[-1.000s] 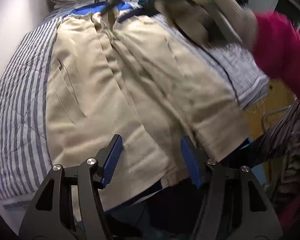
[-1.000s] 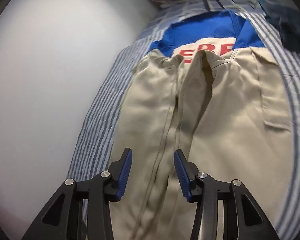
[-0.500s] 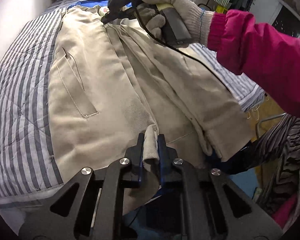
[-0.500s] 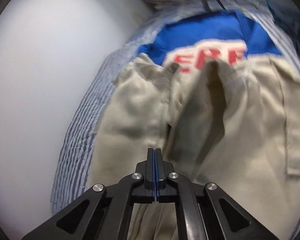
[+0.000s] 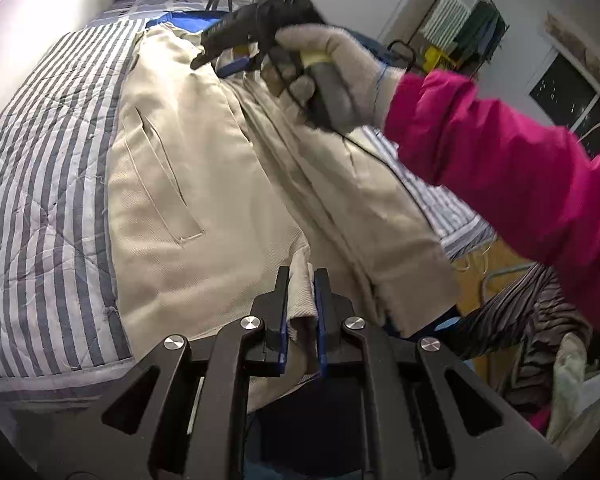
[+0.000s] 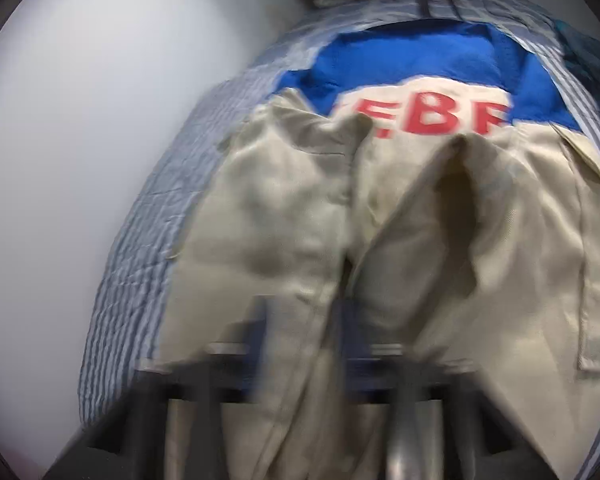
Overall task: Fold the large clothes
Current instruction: 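Grasp the jacket fold with the left gripper while the right gripper pinches the fabric beside it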
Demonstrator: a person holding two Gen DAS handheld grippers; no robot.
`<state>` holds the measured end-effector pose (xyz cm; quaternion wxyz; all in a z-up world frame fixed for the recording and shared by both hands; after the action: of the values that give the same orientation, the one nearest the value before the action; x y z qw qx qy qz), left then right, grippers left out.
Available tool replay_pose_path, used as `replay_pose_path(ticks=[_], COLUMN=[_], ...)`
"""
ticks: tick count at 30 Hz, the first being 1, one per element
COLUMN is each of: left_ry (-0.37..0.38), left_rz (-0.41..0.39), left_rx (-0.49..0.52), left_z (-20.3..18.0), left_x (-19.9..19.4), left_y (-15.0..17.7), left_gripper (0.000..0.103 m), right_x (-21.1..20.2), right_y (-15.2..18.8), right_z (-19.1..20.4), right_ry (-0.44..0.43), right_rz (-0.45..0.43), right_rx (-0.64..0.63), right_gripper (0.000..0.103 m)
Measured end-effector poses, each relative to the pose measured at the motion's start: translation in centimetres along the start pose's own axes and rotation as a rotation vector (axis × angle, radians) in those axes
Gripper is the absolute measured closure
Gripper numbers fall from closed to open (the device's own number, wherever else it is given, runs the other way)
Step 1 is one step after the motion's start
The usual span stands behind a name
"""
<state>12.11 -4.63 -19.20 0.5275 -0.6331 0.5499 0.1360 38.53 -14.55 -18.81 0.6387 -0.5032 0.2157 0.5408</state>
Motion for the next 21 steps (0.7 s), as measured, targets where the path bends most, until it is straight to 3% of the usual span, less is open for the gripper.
replay_pose_path(ticks=[5, 9, 11, 13, 15, 17, 21], left_ry=[0.003, -0.013, -0.035, -0.043, -0.041, -0.030, 0.036], left_rz=[0.006, 0.064, 0.106, 0.100, 0.095, 0.065, -0.043], left_rx=[0.019, 0.040, 0.057, 0.052, 0.048, 0.044, -0.001], left_z=[-0.4, -0.6, -0.6, -0.6, -0.6, -0.7, -0.3], left_x=[0.2, 2.4, 3.8, 3.7, 3.0, 1.5, -2.5], left_y=[0.2, 1.1, 1.8, 1.8, 1.7, 1.5, 0.8], left_gripper=[0.095, 0.095, 0.095, 0.093, 0.093, 0.092, 0.088], right_x=[-2.8, -0.5, -0.4, -1.4, -3.2, -4.9, -4.3], right_y=[0.0, 1.1, 1.2, 0.8, 0.7, 1.2, 3.2], right_z=[2.1, 0.3, 0.6, 0.9, 1.8, 3.6, 8.0], right_ry=[0.144, 0.225, 0.232, 0.242, 0.272, 0.195, 0.089], right_rz=[-0.076, 0.006, -0.002, -0.017, -0.085, -0.146, -0.106], right_rx=[-0.135, -0.126, -0.150, -0.153, -0.182, -0.227, -0.383], right_gripper=[0.103, 0.103, 0.096, 0.081, 0.079, 0.079, 0.080])
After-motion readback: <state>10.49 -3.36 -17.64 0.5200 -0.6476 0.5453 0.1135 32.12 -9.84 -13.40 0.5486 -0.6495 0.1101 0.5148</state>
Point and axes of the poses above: each gripper's, at about its wrist camera, not at the fingertips, and x roughly the way its jaws point, z to its left, y to its underside, the point moved 2 cm from there along x, roughly the way its jaws point, and after that the axes turned 4 degrees about -x, right-handed, at the moved point
